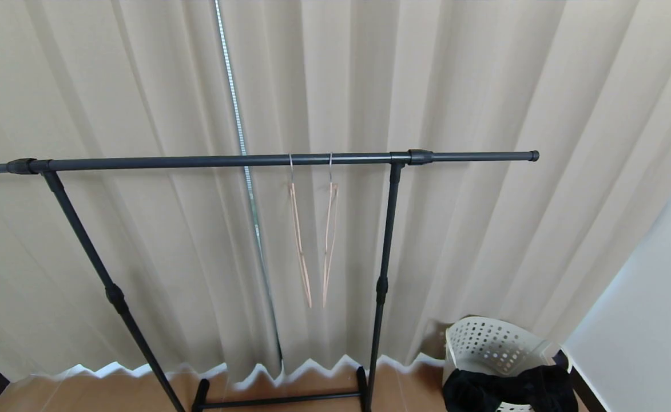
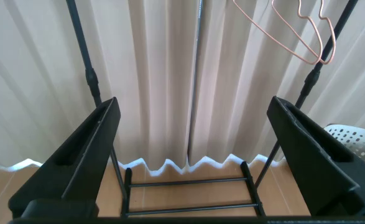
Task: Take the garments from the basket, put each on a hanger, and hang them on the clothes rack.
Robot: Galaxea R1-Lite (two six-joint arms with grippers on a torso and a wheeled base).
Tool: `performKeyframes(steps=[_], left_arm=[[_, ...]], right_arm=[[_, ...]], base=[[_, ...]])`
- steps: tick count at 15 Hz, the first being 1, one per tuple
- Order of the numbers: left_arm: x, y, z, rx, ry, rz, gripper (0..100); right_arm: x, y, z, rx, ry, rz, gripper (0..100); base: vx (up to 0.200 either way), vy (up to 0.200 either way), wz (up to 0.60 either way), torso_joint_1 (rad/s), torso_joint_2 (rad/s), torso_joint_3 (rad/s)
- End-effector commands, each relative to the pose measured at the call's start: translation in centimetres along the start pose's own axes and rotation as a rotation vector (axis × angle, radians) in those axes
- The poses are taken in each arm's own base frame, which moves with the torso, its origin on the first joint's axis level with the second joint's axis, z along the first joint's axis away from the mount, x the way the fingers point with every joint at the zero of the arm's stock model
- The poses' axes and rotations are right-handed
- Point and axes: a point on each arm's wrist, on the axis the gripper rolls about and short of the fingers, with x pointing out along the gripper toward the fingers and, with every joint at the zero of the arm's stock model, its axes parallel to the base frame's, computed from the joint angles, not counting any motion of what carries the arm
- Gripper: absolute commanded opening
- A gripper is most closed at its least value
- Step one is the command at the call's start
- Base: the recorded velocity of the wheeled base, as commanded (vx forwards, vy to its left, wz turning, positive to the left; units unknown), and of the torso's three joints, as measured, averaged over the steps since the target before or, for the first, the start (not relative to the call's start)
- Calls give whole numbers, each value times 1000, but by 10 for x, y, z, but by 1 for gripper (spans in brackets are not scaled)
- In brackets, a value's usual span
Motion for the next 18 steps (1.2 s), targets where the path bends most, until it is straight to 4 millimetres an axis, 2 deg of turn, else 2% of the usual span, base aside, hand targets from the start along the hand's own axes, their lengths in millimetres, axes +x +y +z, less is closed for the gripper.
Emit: performKeyframes(steps=[1, 18], left_arm=[[0, 0, 0, 0, -2, 0, 100], [0, 0, 0, -2, -2, -4, 100]], right_arm=[[0, 0, 0, -1, 2, 0, 100], [0, 0, 0, 15, 1, 13, 100]], base=[[0, 0, 0, 0, 0, 0], [0, 0, 0, 0, 0, 0]])
